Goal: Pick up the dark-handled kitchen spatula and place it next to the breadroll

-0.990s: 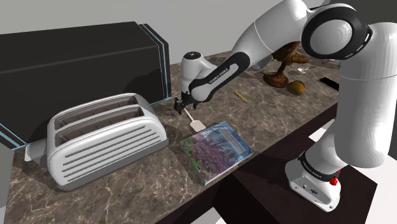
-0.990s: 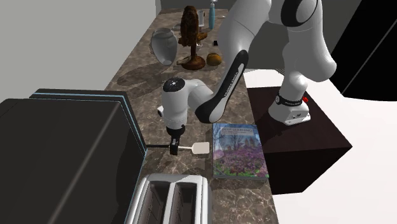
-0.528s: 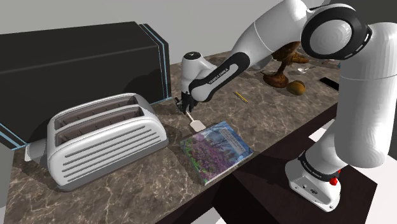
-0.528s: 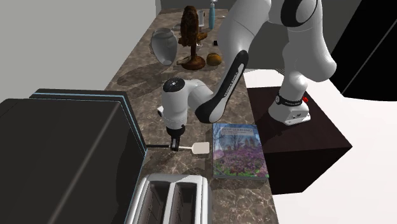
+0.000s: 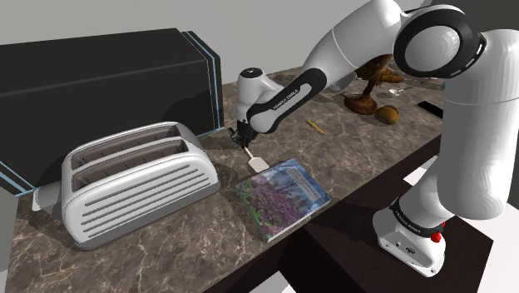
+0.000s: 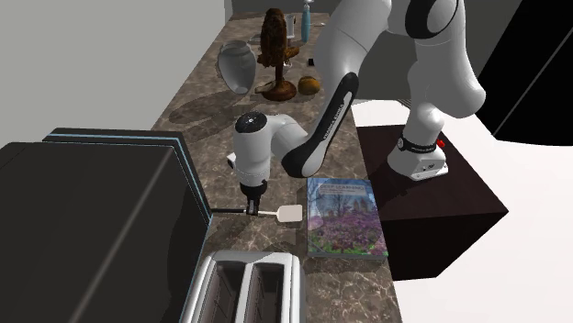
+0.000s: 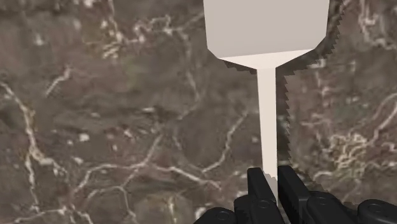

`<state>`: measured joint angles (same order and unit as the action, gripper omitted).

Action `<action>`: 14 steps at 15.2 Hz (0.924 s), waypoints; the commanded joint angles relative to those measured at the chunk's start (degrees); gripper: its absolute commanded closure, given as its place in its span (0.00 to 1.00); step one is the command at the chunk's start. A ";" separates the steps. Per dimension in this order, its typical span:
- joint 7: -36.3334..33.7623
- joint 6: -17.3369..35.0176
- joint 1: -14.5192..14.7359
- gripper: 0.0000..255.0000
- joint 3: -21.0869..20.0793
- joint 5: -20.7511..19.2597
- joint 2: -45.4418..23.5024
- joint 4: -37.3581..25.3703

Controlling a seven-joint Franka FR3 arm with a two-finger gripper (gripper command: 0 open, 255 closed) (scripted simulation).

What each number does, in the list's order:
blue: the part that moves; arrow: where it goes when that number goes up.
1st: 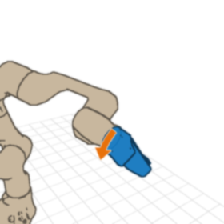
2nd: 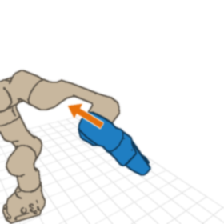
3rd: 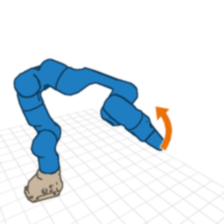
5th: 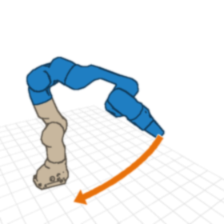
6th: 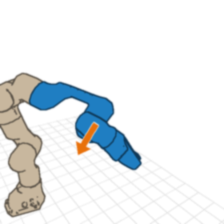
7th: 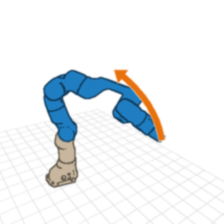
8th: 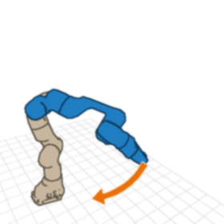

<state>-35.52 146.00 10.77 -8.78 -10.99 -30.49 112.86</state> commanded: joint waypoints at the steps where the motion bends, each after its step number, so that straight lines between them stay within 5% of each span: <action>1: 0.13 -0.53 -0.10 1.00 -0.14 0.17 0.60 0.06; 14: 1.85 -8.01 -1.14 1.00 -1.62 2.42 7.82 -0.29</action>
<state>-33.80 138.81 9.67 -10.27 -8.78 -23.28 112.76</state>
